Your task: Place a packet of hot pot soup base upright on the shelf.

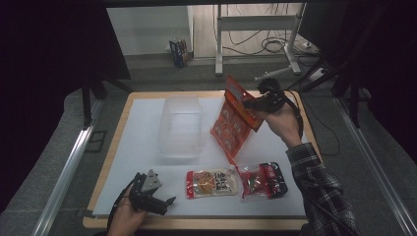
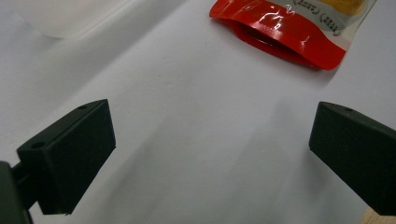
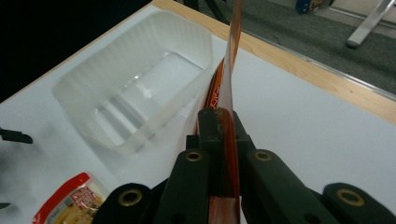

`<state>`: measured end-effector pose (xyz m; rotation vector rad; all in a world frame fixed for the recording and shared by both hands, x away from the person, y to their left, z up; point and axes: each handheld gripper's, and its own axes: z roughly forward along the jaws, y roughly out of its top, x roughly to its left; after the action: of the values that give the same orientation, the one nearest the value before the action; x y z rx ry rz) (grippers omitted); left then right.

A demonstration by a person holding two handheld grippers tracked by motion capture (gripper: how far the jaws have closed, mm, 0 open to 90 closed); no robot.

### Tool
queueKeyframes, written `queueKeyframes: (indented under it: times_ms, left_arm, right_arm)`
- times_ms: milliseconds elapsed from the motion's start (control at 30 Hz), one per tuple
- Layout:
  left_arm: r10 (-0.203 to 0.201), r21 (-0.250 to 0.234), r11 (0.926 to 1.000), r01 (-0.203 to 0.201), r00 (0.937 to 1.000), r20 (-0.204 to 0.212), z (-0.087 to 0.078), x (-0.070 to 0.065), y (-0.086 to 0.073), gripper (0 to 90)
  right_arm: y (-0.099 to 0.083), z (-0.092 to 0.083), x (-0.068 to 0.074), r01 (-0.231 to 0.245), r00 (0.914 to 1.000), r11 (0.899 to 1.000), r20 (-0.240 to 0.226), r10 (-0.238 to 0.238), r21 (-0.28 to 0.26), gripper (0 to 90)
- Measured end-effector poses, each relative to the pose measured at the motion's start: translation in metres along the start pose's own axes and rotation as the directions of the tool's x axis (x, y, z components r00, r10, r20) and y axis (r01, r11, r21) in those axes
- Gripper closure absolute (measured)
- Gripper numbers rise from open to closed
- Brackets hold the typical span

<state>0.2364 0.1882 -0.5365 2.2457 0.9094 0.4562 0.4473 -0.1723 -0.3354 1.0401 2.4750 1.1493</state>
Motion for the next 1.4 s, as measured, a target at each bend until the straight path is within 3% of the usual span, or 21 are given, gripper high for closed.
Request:
queueKeyframes:
  times_ms: [167, 267, 367, 1033, 1400]
  left_arm:
    - [0.006, 0.002, 1.0000, -0.006, 1.0000, -0.001, 0.000, -0.001, 0.000, 0.5]
    - [0.009, 0.001, 1.0000, -0.009, 1.0000, 0.000, 0.000, -0.001, 0.000, 0.5]
    - [0.011, -0.001, 0.9999, -0.011, 0.9999, 0.002, 0.000, -0.001, 0.000, 0.5]
    - [0.016, -0.002, 0.9999, -0.016, 0.9999, 0.004, 0.001, -0.002, 0.001, 0.4]
    - [0.010, -0.016, 0.9998, -0.010, 0.9997, 0.024, 0.000, -0.001, 0.001, 0.2]
  right_arm:
    - [0.013, 0.001, 0.017, 0.042, 0.9991, 0.999, -0.006, -0.042, 0.006, 88.5]
    - [0.022, 0.003, 0.031, 0.101, 0.9945, 0.995, 0.028, -0.101, 0.016, 88.5]
    - [0.027, 0.004, 0.035, 0.113, 0.9923, 0.993, 0.049, -0.114, 0.013, 88.6]
    - [0.070, -0.004, 0.046, 0.094, 0.9944, 0.994, 0.055, -0.091, -0.061, 88.6]
    - [0.094, 0.008, 0.049, 0.067, 0.9971, 0.993, 0.041, -0.063, -0.094, 88.5]
